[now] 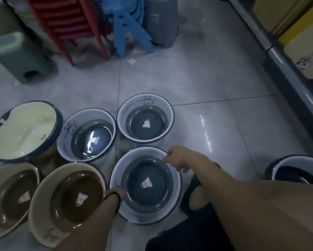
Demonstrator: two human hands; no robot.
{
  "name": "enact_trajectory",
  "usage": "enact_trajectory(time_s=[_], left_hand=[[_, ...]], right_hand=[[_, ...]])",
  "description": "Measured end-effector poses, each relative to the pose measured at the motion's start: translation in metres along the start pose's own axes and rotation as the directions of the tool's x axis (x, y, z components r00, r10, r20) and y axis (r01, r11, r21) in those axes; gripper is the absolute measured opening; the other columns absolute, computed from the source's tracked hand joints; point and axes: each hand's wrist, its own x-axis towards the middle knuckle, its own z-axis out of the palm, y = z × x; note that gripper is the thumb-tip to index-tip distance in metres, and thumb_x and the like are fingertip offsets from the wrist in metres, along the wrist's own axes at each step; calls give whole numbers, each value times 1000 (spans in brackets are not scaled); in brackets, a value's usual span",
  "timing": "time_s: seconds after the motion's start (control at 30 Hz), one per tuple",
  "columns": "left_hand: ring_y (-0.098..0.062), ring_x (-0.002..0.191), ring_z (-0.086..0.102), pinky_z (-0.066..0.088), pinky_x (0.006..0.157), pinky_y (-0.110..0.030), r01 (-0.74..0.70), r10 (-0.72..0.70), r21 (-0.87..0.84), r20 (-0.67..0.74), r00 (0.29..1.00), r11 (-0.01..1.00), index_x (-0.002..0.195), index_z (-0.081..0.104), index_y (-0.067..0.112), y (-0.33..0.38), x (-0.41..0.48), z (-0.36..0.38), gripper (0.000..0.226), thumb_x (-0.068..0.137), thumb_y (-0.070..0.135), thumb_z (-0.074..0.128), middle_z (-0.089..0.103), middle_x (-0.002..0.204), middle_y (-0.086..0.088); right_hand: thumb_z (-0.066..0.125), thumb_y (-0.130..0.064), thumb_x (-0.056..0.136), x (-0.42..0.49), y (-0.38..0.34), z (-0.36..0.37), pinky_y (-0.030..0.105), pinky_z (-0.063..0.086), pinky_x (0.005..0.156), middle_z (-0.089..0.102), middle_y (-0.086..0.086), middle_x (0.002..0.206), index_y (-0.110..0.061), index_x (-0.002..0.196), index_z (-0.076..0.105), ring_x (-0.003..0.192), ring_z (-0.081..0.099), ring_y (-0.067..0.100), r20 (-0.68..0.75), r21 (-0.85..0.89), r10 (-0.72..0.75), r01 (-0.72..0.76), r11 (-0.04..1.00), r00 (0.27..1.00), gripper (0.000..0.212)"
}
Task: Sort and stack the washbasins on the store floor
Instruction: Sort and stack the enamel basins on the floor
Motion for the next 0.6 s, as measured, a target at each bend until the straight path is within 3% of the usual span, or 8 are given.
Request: enact_trajectory(time_s=[0.07,0.13,0.23,0.3,0.37,0.43,0.6], left_hand=[[-33,143,44,41,115,-35,33,-16,-120,142,990,992,154,36,-5,-12,14,14,52,110,23,41,43,156,-20],[-35,139,46,42,115,-42,103,-46,-289,198,979,952,153,40,-2,-21,18,25,52,110,27,48,46,154,-20],[-37,120,57,50,95,-42,156,-75,-474,185,980,867,146,46,-7,-32,14,39,46,111,23,46,58,138,-22],[-34,92,60,55,71,-37,212,-114,-617,195,974,758,141,51,-9,-33,0,43,43,111,21,46,65,111,-18],[-34,82,64,56,48,-34,203,-112,-722,172,979,662,123,61,-2,-27,-24,41,25,106,15,53,67,99,-17],[-36,80,66,58,45,-37,148,-84,-785,122,989,601,111,64,7,-11,-63,30,15,101,4,54,69,99,-19],[-38,86,67,61,50,-41,22,-6,-809,24,1000,588,108,63,4,4,-118,5,16,94,-1,59,69,101,-20]], right_hand=[[58,-40,101,11,11,32,44,59,96,72,16,124,-7,124,70,112,70,34,1,-23,19,-19,1000,1000,42],[61,-41,98,17,18,48,40,54,100,71,14,129,-8,124,71,117,66,31,31,-78,30,-28,997,999,43],[59,-40,99,16,20,48,37,53,96,72,9,124,-14,123,71,114,66,29,-29,2,14,-14,1000,999,37],[58,-38,99,13,23,45,37,58,91,74,7,113,-17,120,70,102,70,25,-44,73,21,-18,997,999,32],[59,-36,99,11,28,41,36,60,89,74,7,108,-15,118,71,94,72,23,-28,68,31,-29,997,999,31],[58,-34,100,7,30,35,35,56,94,73,9,118,-12,121,72,104,69,24,-58,40,50,-48,998,997,33],[62,-36,100,-8,28,8,31,47,96,61,11,143,-15,141,61,127,60,28,-223,186,85,-43,982,971,47]])
